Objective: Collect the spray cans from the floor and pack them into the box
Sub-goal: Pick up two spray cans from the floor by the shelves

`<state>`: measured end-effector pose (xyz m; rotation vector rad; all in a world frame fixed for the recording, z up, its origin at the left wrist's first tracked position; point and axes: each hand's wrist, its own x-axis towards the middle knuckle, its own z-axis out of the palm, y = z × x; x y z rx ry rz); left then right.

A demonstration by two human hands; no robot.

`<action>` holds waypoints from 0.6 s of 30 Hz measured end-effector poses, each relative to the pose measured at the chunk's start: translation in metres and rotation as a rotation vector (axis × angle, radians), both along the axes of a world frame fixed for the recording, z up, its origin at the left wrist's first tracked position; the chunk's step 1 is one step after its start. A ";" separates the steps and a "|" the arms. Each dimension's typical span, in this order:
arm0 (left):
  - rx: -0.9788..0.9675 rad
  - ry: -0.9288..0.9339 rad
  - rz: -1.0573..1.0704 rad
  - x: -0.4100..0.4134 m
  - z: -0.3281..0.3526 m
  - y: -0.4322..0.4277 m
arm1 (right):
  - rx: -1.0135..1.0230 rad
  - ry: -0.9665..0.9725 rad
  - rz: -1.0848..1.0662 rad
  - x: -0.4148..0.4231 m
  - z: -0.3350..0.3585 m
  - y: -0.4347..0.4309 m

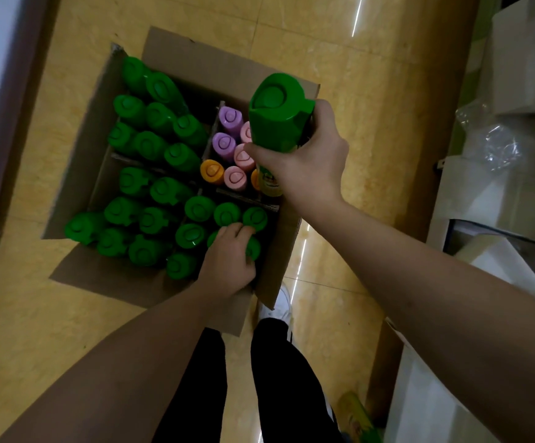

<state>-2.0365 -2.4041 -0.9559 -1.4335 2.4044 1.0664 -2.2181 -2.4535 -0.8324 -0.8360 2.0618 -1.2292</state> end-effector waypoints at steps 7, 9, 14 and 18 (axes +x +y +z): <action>-0.047 0.237 0.666 -0.002 0.048 -0.051 | -0.067 0.040 0.068 0.040 0.035 -0.032; -0.076 0.281 0.675 0.007 0.054 -0.070 | -0.092 0.054 0.112 0.060 0.042 -0.045; -0.119 0.481 0.731 0.042 0.074 -0.114 | -0.152 0.048 0.201 0.112 0.057 -0.077; -0.204 0.597 0.822 0.085 0.098 -0.139 | -0.106 0.041 0.291 0.165 0.059 -0.100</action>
